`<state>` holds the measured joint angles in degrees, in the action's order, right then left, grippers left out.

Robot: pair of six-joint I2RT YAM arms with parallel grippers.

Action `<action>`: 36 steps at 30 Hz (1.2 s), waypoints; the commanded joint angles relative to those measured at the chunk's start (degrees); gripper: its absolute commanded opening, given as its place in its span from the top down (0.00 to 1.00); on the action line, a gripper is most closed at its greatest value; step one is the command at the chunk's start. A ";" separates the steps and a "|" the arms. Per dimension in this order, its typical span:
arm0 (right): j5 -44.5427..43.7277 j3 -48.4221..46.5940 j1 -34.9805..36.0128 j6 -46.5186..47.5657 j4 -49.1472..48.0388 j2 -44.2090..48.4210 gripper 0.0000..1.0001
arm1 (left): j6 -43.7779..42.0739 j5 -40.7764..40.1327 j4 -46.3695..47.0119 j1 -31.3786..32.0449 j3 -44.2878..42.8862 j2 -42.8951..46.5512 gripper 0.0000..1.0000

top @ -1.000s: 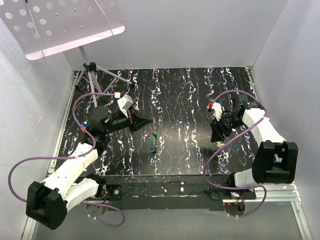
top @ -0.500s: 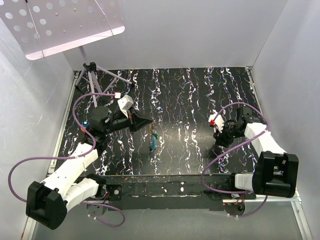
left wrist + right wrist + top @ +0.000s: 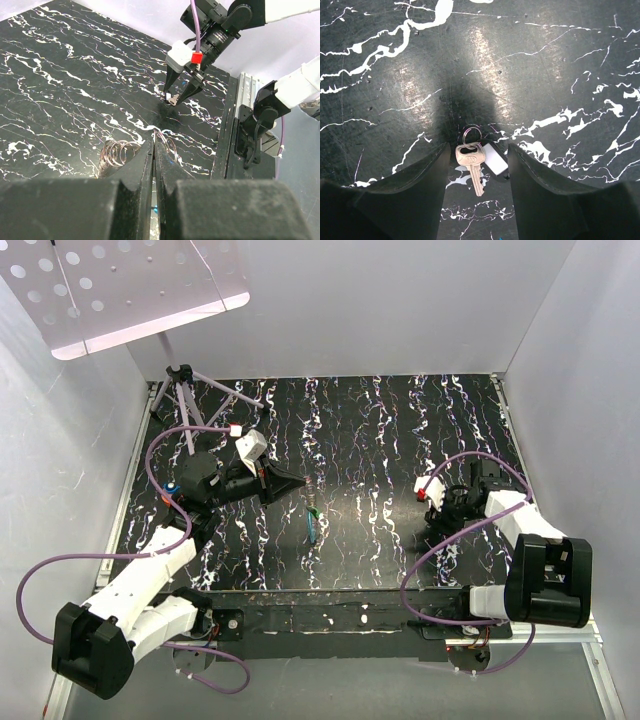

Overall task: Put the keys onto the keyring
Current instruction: Pick up the key from the center of the board.

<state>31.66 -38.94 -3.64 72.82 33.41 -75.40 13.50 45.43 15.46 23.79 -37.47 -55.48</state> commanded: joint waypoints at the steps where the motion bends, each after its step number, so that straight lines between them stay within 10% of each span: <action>1: 2.87 0.44 -0.05 3.81 -0.63 -0.45 0.41 | -0.40 0.10 1.59 -0.15 -2.43 1.87 1.00; 36: 2.44 1.85 -0.05 9.71 -3.09 -4.06 0.55 | -0.23 0.10 1.59 -0.06 -2.34 1.78 1.00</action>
<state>33.80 -37.58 -3.64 81.67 31.11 -78.76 13.50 45.43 15.44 23.79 -37.50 -55.48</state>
